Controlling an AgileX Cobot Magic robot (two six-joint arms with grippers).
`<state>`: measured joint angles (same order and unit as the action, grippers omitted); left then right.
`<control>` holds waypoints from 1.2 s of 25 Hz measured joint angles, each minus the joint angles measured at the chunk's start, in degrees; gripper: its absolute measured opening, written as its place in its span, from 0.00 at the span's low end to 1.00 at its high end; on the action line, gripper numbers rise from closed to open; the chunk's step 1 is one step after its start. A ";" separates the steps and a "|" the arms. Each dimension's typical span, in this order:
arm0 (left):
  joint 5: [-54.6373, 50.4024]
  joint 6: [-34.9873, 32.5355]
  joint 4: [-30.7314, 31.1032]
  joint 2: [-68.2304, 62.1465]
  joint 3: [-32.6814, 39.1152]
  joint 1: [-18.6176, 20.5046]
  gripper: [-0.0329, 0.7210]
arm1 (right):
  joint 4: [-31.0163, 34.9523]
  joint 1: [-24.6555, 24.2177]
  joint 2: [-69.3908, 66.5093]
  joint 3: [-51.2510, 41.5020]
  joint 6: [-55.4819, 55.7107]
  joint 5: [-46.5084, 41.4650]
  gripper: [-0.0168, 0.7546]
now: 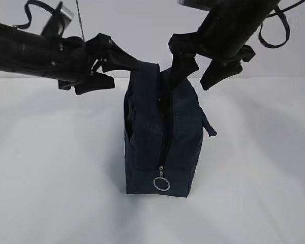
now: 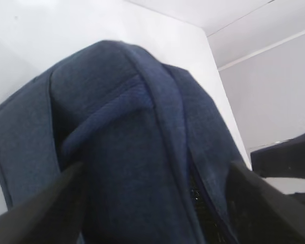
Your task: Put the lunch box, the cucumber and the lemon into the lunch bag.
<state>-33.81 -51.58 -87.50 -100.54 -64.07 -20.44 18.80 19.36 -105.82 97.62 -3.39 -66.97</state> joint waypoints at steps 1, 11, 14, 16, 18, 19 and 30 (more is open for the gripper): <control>-0.27 0.00 0.80 0.99 0.00 0.37 0.84 | -0.59 0.00 0.24 0.81 0.04 -0.83 0.80; -8.54 5.49 14.17 13.79 0.00 3.50 0.80 | -1.30 0.00 6.23 3.16 1.32 -4.15 0.78; -12.90 10.85 20.87 16.80 0.00 3.50 0.80 | -1.30 0.00 8.39 3.04 2.34 -4.15 0.78; -16.35 14.90 25.84 18.82 0.00 3.50 0.80 | -1.19 0.00 10.65 1.94 2.48 -4.25 0.78; -19.77 19.90 31.17 20.78 0.00 3.50 0.80 | -1.11 0.00 13.47 0.03 2.58 -4.25 0.78; -21.54 23.10 34.52 21.91 0.00 3.50 0.80 | -1.11 0.00 15.20 -1.34 2.69 -4.25 0.78; -33.47 49.46 63.28 40.05 0.00 3.50 0.72 | 1.74 0.00 33.42 -21.45 2.69 -4.47 0.78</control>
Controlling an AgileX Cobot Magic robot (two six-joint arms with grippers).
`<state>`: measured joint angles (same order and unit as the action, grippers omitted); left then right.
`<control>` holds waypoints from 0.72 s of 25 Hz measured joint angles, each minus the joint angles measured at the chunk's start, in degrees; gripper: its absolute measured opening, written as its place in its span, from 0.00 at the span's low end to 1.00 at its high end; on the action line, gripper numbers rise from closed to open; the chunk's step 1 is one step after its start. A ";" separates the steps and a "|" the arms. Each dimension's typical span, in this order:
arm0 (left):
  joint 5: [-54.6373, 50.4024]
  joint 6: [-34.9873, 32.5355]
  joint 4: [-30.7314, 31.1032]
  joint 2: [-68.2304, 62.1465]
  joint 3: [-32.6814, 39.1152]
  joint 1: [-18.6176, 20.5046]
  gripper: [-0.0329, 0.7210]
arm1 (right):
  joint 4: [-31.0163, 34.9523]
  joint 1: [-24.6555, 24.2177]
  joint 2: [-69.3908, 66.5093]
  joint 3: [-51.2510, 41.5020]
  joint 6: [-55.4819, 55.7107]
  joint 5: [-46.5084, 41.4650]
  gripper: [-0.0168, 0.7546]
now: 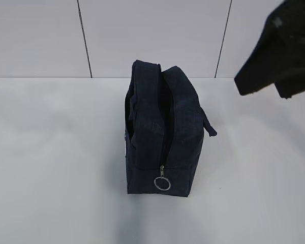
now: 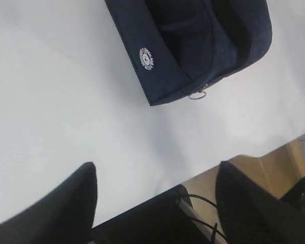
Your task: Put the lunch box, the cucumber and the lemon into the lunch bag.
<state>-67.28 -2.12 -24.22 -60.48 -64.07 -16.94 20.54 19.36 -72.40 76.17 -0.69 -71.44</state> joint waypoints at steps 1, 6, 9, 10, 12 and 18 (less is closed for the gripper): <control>-0.13 0.90 0.82 1.89 0.00 0.00 0.72 | -0.02 0.00 1.48 -1.20 0.00 0.00 0.78; -0.53 2.12 3.12 11.65 0.42 0.00 0.72 | 0.02 0.00 11.31 -6.86 0.00 0.00 0.78; -0.39 2.12 3.24 16.97 3.88 0.00 0.72 | 0.02 0.00 17.34 -9.49 0.00 -0.22 0.78; -0.08 2.12 3.24 18.72 5.69 0.00 0.72 | 0.02 0.00 19.26 -10.23 0.00 -0.23 0.78; 0.66 2.12 3.24 21.84 9.54 0.00 0.72 | 0.02 0.00 22.57 -11.52 0.11 -0.42 0.78; 2.58 2.42 2.05 30.73 16.79 0.00 0.72 | 0.02 0.00 31.22 -16.10 0.22 -0.61 0.78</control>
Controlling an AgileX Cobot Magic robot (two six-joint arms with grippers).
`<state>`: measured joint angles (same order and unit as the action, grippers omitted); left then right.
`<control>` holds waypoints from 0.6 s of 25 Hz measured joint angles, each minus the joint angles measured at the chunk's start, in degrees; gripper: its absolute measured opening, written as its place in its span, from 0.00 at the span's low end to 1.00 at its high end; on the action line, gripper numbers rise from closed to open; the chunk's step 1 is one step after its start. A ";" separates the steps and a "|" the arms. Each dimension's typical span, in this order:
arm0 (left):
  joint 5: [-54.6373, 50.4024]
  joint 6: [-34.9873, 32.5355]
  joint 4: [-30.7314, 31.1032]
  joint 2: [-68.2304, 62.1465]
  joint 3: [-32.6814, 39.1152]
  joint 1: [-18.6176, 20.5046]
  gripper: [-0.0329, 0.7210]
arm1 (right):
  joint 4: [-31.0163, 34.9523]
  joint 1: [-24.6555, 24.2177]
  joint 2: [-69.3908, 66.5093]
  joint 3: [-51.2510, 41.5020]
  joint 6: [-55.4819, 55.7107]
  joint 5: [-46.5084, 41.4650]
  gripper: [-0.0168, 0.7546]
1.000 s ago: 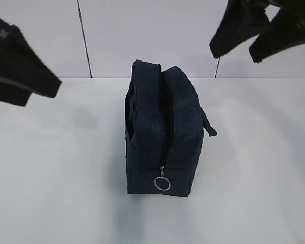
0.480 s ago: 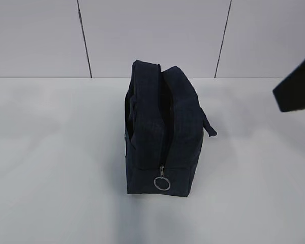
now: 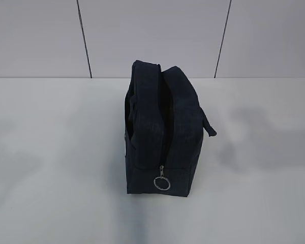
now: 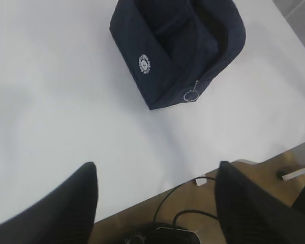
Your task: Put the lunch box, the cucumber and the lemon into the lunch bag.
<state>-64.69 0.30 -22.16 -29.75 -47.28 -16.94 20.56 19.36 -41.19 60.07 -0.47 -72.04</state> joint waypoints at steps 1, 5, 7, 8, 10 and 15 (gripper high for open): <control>0.40 0.00 -0.15 1.07 0.41 0.00 0.72 | 0.00 0.00 1.27 -0.68 0.13 -0.10 0.78; 1.38 0.00 -0.37 2.68 0.55 0.00 0.72 | -0.12 0.00 4.85 -3.34 0.47 -0.23 0.78; 1.47 0.00 -0.37 2.77 0.64 0.00 0.72 | -0.33 0.00 5.07 -3.61 0.47 -0.23 0.78; 1.47 0.00 -0.37 2.77 0.64 0.00 0.72 | -0.33 0.00 5.07 -3.72 0.47 -0.23 0.78; 1.47 0.00 -0.45 2.77 0.64 0.00 0.72 | -0.51 0.00 4.96 -3.93 0.47 0.87 0.78; 1.47 0.00 -0.45 2.77 0.64 0.00 0.71 | -0.40 0.00 3.32 -3.93 0.47 6.78 0.77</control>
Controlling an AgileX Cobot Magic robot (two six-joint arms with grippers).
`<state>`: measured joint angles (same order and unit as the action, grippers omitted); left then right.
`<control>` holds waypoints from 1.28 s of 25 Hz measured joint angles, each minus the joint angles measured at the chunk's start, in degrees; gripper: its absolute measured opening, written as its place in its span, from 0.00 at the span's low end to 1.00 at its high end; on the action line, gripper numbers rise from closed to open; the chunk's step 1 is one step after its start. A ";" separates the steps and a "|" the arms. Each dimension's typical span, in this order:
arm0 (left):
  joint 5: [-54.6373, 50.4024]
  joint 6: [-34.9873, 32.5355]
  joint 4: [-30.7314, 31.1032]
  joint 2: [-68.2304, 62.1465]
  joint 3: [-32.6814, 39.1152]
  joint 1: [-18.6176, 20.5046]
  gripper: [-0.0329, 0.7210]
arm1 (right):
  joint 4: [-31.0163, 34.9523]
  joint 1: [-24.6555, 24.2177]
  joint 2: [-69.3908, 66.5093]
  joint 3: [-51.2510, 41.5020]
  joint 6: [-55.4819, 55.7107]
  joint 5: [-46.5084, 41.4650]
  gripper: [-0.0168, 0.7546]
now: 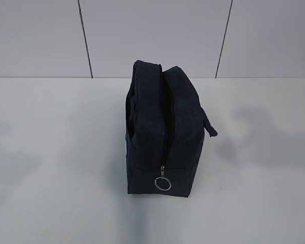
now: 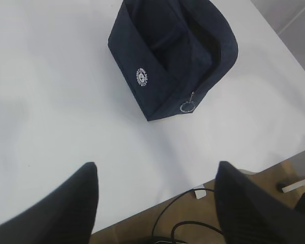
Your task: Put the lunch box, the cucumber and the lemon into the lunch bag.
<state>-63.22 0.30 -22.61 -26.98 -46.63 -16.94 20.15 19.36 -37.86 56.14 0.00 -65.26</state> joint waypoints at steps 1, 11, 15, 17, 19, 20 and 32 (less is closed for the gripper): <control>0.00 0.00 -0.05 0.00 0.00 0.00 0.71 | 0.00 0.00 -0.48 0.00 0.00 0.77 0.77; 0.00 0.00 -0.05 0.00 0.00 0.00 0.71 | 0.69 0.00 -4.24 -0.31 -2.52 0.56 0.77; 0.00 0.00 -0.05 0.00 0.00 0.00 0.71 | 0.84 0.00 -4.24 -3.94 -2.88 3.02 0.77; 0.00 0.00 -0.05 0.00 0.00 0.00 0.71 | 1.57 0.00 -4.24 -6.91 -3.45 5.15 0.77; 0.24 0.00 -0.05 0.00 0.00 0.00 0.71 | 2.97 0.00 -4.24 -10.46 -4.42 7.82 0.77; 0.51 0.00 -0.05 0.00 0.00 0.00 0.71 | 3.51 0.00 -4.24 -12.09 -4.87 9.52 0.77; 3.69 0.00 -0.05 0.00 0.00 0.00 0.71 | 7.01 0.00 -4.64 -24.26 -8.95 22.12 0.77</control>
<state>-59.53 0.30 -22.66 -26.98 -46.63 -16.94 27.16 19.36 -42.51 31.88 -8.95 -43.14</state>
